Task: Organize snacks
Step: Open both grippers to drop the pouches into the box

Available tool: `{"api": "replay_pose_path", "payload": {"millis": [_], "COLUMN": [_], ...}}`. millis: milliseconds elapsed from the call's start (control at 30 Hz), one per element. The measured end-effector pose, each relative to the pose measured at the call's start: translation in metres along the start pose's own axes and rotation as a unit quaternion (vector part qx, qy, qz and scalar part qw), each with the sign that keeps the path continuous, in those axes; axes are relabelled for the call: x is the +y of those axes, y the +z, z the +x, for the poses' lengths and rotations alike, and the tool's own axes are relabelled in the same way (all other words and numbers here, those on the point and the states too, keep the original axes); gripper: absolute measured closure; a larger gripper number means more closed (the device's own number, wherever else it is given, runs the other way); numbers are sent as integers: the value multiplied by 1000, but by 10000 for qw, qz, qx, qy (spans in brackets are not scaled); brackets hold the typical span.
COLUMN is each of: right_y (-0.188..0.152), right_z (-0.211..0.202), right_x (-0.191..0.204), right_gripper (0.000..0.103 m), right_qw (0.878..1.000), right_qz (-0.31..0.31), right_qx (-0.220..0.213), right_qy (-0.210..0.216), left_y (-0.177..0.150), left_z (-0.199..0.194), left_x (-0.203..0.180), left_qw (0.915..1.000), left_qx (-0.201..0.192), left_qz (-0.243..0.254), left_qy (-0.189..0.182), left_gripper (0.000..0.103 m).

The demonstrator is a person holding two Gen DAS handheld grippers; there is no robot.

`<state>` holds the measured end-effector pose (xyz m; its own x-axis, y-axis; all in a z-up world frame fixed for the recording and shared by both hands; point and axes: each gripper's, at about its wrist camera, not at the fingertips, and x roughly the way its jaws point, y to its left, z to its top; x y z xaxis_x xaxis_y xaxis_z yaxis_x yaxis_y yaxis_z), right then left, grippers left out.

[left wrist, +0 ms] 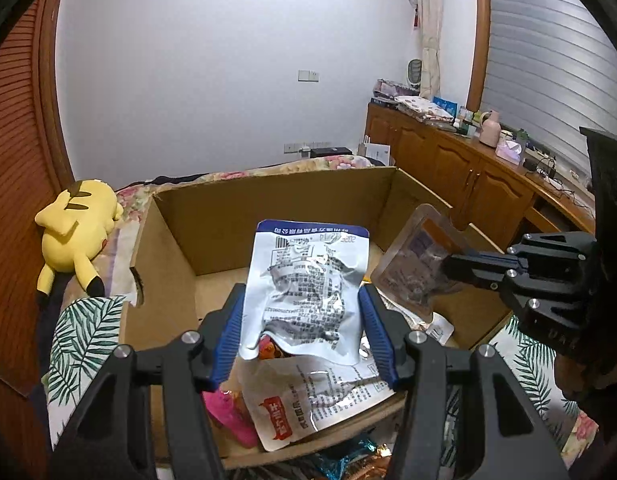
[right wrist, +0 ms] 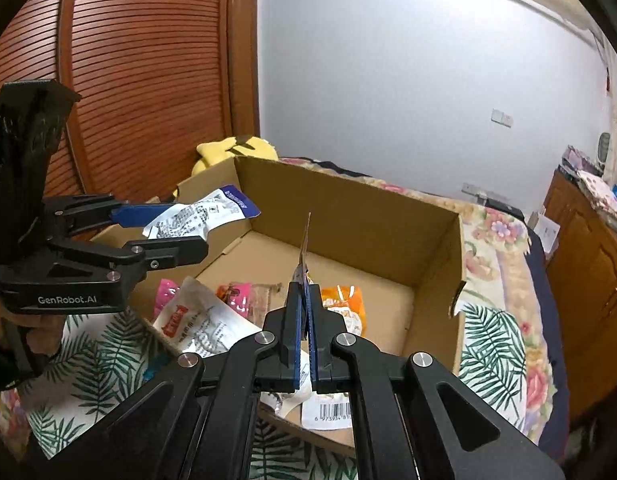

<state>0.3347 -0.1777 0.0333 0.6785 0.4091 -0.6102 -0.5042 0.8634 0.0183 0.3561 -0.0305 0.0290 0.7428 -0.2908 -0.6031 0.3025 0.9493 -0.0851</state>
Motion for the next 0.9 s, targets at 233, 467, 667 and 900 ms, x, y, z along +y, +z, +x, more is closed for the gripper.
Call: {"api": "replay_pose_path", "payload": {"millis": [233,467,667,900], "right_y": [-5,-11,-13,-12], "right_z": [15,21,12,-7], "right_x": [-3,-6,-3,6], "right_gripper": [103,99,90,81], "right_qw": [9998,9993,9992,9992], "right_qz": [117,272,347,361], "right_qx": [172,250,176,80], "right_qy": [7,-49,-10,-136], "left_y": [0,-2,-9,-21], "left_z": [11,11,-4,-29], "left_x": [1,3,5,4], "left_qw": [9999,9999,9999,9998], "left_qx": [98,122,40,-69], "left_qz": [-19,-75,-117,-91], "left_qy": [25,83,86,149], "left_gripper": [47,43,39,34]}}
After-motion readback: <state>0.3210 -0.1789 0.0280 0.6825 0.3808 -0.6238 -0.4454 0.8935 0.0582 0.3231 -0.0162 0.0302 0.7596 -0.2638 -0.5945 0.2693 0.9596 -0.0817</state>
